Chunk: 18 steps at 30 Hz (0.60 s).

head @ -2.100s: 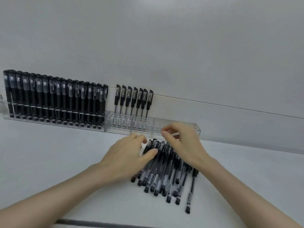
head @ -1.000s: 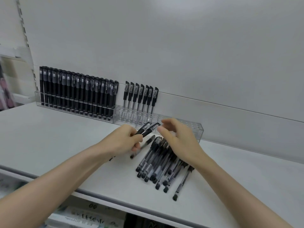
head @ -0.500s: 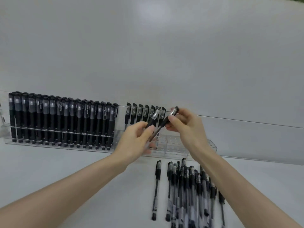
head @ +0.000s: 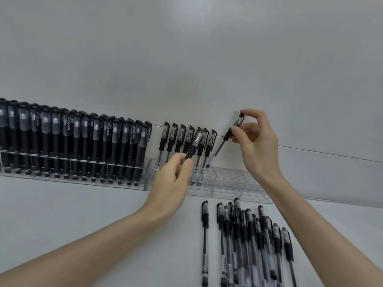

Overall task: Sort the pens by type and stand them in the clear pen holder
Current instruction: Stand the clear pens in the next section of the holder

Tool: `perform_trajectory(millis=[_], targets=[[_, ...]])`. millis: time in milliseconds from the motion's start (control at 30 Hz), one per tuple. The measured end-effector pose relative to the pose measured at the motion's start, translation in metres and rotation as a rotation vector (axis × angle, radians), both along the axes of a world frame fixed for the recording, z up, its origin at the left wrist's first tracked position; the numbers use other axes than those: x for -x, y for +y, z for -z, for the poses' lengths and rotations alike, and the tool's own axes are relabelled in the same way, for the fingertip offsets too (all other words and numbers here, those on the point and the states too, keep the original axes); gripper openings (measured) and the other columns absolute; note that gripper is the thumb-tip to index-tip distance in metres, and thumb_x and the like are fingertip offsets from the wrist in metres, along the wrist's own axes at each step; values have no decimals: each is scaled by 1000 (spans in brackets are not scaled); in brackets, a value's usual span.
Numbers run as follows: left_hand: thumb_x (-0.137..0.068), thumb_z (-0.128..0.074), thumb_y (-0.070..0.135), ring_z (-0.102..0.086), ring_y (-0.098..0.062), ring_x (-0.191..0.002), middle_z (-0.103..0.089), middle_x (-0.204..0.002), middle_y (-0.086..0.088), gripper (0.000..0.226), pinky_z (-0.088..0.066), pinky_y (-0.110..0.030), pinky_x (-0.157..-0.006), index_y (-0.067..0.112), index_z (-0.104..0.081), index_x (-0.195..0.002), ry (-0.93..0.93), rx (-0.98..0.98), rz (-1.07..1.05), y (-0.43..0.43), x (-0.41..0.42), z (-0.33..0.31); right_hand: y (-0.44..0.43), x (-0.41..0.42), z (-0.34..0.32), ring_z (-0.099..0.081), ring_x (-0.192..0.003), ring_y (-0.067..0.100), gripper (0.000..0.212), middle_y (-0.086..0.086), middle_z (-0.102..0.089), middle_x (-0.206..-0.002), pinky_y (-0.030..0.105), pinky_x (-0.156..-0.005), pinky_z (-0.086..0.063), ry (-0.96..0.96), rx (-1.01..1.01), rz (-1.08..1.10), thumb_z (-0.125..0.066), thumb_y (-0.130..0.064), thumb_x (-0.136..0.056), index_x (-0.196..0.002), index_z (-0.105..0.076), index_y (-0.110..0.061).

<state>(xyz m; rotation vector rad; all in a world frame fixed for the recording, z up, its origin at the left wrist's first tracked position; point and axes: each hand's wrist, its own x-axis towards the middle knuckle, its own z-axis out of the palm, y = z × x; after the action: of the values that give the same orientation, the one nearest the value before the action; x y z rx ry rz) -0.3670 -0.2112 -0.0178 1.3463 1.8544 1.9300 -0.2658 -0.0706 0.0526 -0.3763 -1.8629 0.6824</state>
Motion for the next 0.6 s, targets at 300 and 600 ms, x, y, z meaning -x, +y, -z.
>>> perform_trajectory(millis=[300, 600], targets=[[-100, -40, 24, -45, -11, -59, -46, -57, 5, 22, -38, -29, -57, 16, -57, -89, -56, 14, 7, 6, 0, 5, 15, 5, 11, -67, -69, 14, 38, 1, -65, -78, 27, -70, -56, -105, -45, -107, -65, -3, -87, -103, -53, -35], [-100, -38, 19, -36, -1, -40, -47, -57, 0, 22, -28, -9, -39, 11, -58, -102, -171, 25, 78, 4, -6, 3, 23, 6, 13, -68, -66, 15, 30, 7, -69, -74, 38, -74, -58, -251, -51, -155, -67, -2, -85, -101, -57, -26]])
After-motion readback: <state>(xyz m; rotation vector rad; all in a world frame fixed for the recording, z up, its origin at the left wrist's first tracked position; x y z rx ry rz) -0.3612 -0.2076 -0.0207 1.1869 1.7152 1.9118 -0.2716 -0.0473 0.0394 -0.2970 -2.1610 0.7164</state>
